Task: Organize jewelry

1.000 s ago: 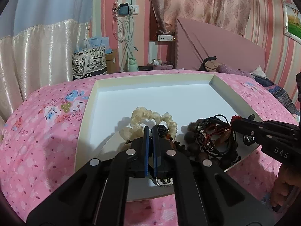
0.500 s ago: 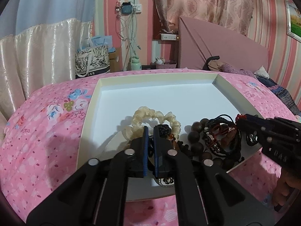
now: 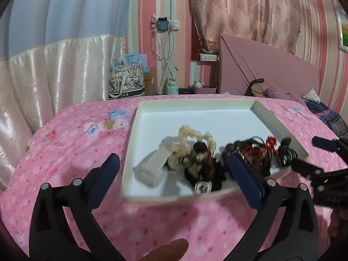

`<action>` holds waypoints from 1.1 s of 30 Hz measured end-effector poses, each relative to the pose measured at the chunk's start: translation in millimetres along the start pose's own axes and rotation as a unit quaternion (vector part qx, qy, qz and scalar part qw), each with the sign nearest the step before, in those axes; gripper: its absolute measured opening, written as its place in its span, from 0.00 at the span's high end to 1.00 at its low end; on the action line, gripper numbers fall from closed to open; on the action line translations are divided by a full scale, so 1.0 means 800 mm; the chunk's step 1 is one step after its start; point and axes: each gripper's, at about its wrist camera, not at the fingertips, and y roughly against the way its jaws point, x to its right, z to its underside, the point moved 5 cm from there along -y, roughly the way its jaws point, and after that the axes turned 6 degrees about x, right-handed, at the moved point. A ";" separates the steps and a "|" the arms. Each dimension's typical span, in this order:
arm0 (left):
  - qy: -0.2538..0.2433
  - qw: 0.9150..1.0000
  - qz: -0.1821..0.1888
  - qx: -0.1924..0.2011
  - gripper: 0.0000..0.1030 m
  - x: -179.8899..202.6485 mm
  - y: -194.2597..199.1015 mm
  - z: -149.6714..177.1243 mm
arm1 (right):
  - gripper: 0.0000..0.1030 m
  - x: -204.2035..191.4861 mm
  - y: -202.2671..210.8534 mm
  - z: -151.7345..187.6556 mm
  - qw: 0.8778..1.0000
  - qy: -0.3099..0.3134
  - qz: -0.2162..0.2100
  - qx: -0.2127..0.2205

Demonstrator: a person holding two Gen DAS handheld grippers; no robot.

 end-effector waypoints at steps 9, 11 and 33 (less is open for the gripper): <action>-0.014 0.999 -0.013 0.033 0.03 -0.014 0.060 0.031 | 0.14 -0.002 0.057 0.037 0.997 -0.027 -0.013 0.076; -0.015 0.999 -0.017 0.041 0.03 -0.013 0.065 0.030 | 0.14 -0.005 0.061 0.035 0.996 -0.019 -0.008 0.089; -0.012 0.996 -0.051 0.070 0.03 -0.017 0.078 0.023 | 0.11 -0.007 0.061 0.035 0.996 -0.020 -0.010 0.088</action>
